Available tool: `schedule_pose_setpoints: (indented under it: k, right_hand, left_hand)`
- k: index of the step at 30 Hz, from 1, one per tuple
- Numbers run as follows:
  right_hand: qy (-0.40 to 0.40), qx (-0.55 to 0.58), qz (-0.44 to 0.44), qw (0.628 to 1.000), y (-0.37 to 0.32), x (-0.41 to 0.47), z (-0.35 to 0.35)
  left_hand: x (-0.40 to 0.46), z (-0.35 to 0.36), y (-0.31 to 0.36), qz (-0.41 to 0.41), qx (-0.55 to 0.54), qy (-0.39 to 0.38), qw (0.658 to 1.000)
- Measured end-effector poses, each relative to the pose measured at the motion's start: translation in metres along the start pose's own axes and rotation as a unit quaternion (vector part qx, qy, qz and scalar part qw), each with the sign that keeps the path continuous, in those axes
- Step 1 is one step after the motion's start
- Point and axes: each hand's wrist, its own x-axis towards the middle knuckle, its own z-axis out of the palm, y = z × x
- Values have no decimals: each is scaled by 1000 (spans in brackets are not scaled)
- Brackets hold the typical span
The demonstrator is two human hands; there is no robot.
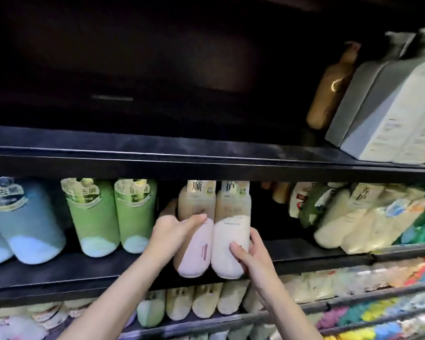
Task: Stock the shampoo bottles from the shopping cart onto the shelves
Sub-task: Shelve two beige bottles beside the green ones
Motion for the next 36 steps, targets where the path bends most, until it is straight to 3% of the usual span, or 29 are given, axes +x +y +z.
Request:
schedule_pose_setpoints:
  k: [6, 9, 16, 23, 28, 33, 36]
  right_hand:
    - [-39, -17, -18, 999, 8, 45, -6]
    - [-44, -38, -45, 997, 12, 57, -5]
    - [-87, -101, -65, 989, 12, 74, -5]
    - [-79, -219, -82, 969, 16, 69, -8]
    - [-17, -247, -73, 966, 18, 78, 0]
    - [-38, -265, -44, 962, 12, 106, 12]
    - [-38, -268, -51, 961, 11, 125, 18]
  left_hand:
    - [7, 13, -1, 48, -26, 44, 998]
    - [17, 12, -8, 84, -55, 21, 995]
    - [33, 7, -26, 85, -78, 16, 993]
    - [12, 33, -65, 49, 65, 157, 984]
    - [18, 45, -75, 43, 76, 238, 967]
    - [39, 46, -69, 56, -4, 209, 976]
    - [60, 44, -68, 59, 15, 197, 979]
